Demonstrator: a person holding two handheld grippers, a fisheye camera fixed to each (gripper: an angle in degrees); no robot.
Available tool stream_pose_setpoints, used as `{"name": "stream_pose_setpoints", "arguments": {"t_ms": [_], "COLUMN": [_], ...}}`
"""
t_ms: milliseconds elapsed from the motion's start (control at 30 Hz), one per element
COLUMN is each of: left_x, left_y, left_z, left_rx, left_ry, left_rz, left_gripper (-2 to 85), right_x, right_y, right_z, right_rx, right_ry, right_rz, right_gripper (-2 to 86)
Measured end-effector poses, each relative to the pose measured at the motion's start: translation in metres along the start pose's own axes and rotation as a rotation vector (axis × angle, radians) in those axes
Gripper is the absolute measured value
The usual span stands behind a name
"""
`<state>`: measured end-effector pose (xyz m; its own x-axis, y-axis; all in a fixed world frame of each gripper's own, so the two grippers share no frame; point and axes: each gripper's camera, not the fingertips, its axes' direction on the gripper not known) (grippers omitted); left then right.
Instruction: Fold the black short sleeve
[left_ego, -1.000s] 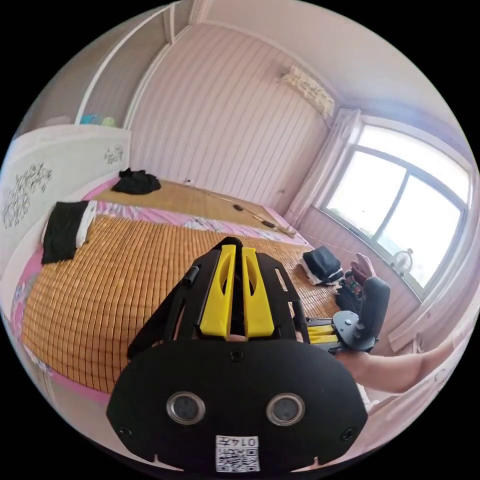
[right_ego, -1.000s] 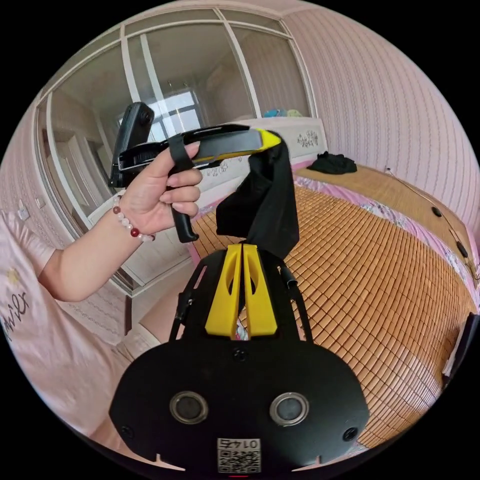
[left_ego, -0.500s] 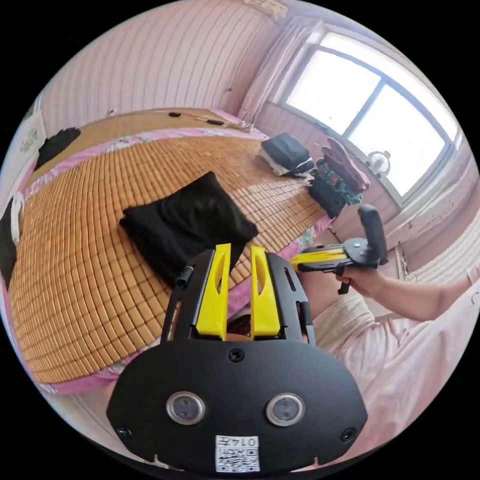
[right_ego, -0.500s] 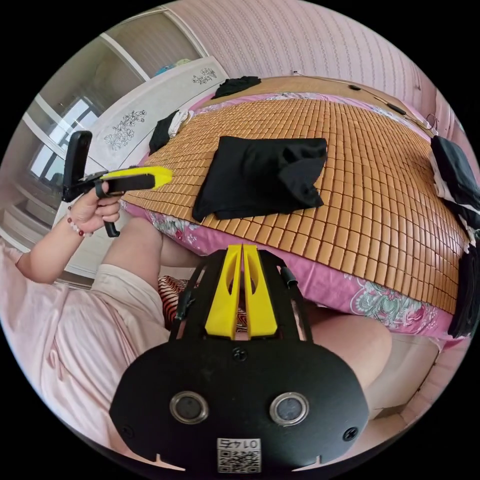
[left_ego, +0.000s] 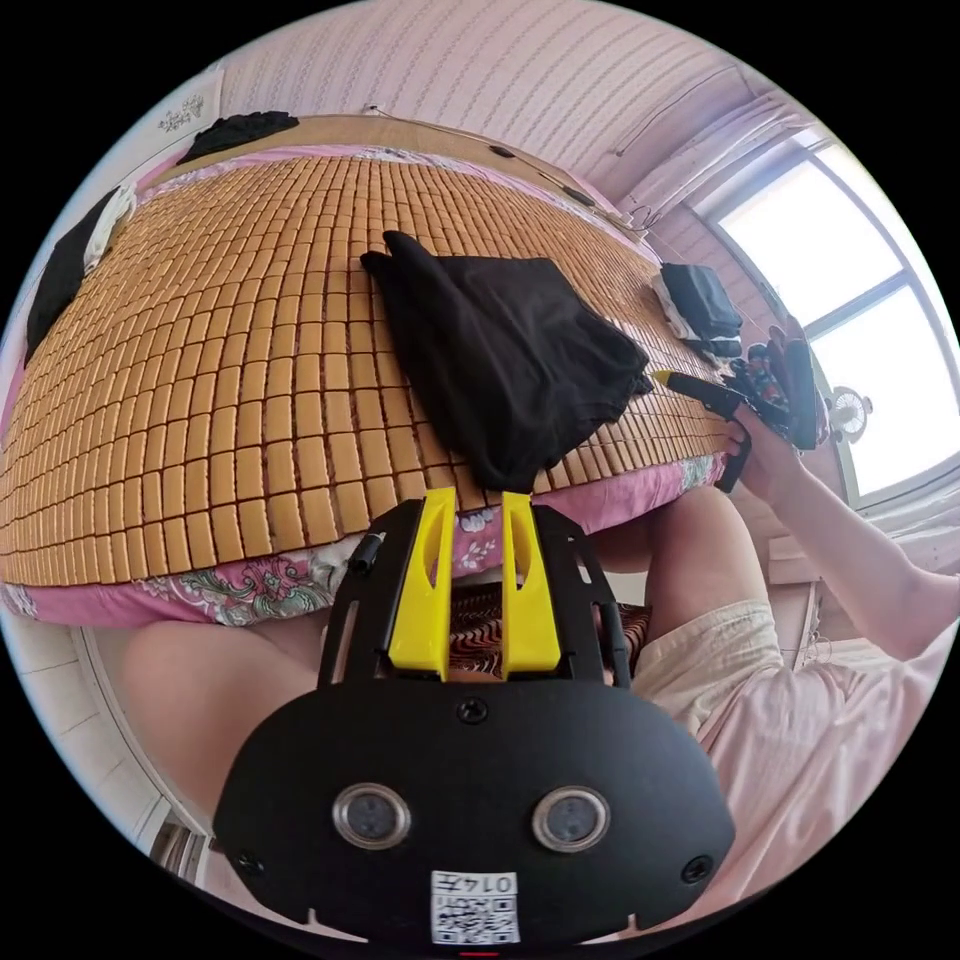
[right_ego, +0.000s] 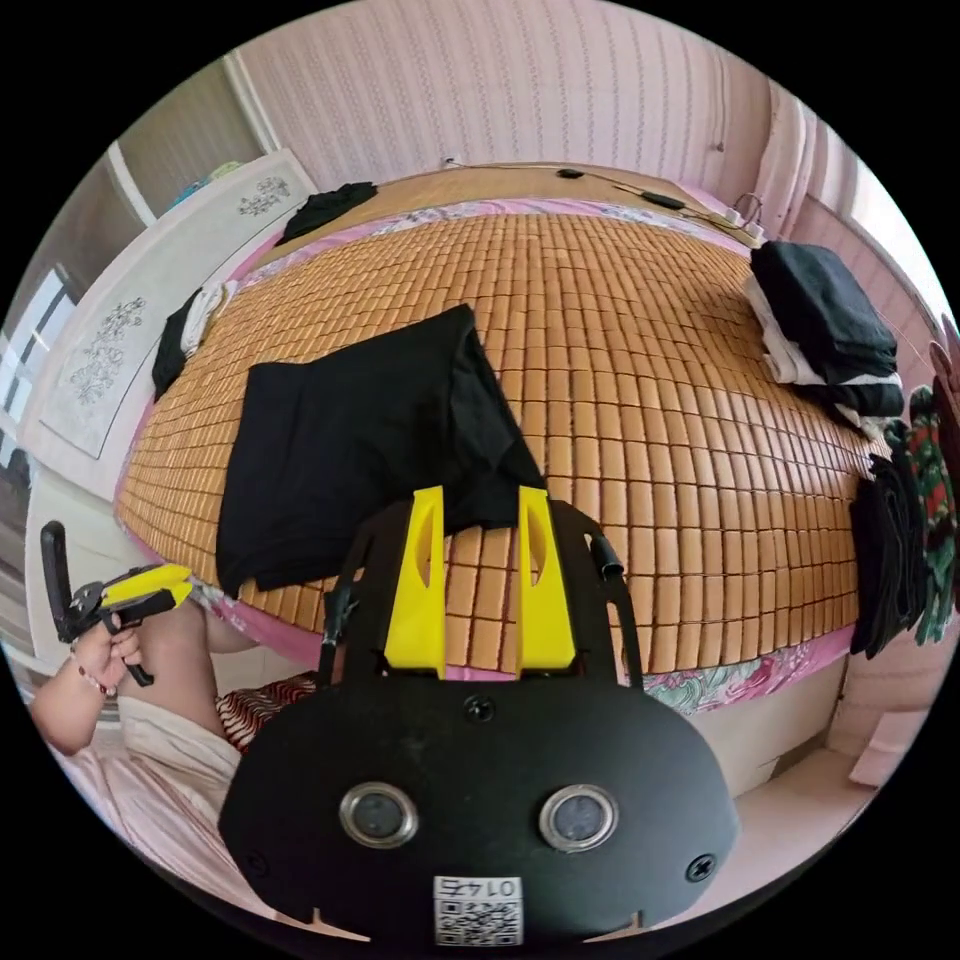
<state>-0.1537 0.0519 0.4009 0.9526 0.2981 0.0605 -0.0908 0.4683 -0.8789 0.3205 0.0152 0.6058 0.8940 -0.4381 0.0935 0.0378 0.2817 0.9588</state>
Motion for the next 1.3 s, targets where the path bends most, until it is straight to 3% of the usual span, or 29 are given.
{"name": "stream_pose_setpoints", "arguments": {"t_ms": [167,333,467,667,833,933,1067,1167,1200,1300], "left_x": [0.006,0.013,0.015,0.013,0.0,0.004,0.014,0.02,0.022,0.014], "left_y": [-0.019,-0.017,-0.024,-0.032,-0.017,-0.022,-0.055,-0.104,-0.118,-0.121], "left_z": [0.02,0.018,0.016,0.022,-0.031,-0.075,-0.121,-0.147,-0.148,-0.141], "left_rx": [-0.084,-0.059,-0.022,-0.092,0.049,0.163,0.325,0.498,0.517,0.441], "left_ry": [-0.037,0.021,0.006,0.078,0.303,0.344,0.316,0.085,0.013,0.085], "left_rz": [-0.02,0.004,-0.003,-0.023,-0.073,-0.034,0.037,0.027,0.027,-0.022], "left_gripper": [8.7,9.3,9.9,0.3,-0.9,-0.9,-0.6,1.1,3.5,9.4], "right_x": [0.039,0.041,0.05,0.076,0.09,0.098,0.104,0.107,0.107,0.11], "right_y": [-0.001,0.01,0.022,0.058,0.09,0.113,0.127,0.124,0.124,0.126], "right_z": [0.03,0.033,0.028,-0.008,-0.03,-0.04,-0.051,-0.056,-0.056,-0.055], "right_rx": [-0.105,-0.119,-0.143,-0.079,-0.082,-0.034,0.03,0.042,0.044,0.038], "right_ry": [-0.125,0.012,-0.114,-0.208,-0.24,-0.286,-0.294,-0.291,-0.291,-0.292], "right_rz": [0.129,0.017,-0.076,-0.068,-0.063,0.001,0.043,0.034,0.034,0.03], "right_gripper": [12.4,6.0,1.9,1.2,1.3,1.4,1.5,1.5,1.6,1.6]}}
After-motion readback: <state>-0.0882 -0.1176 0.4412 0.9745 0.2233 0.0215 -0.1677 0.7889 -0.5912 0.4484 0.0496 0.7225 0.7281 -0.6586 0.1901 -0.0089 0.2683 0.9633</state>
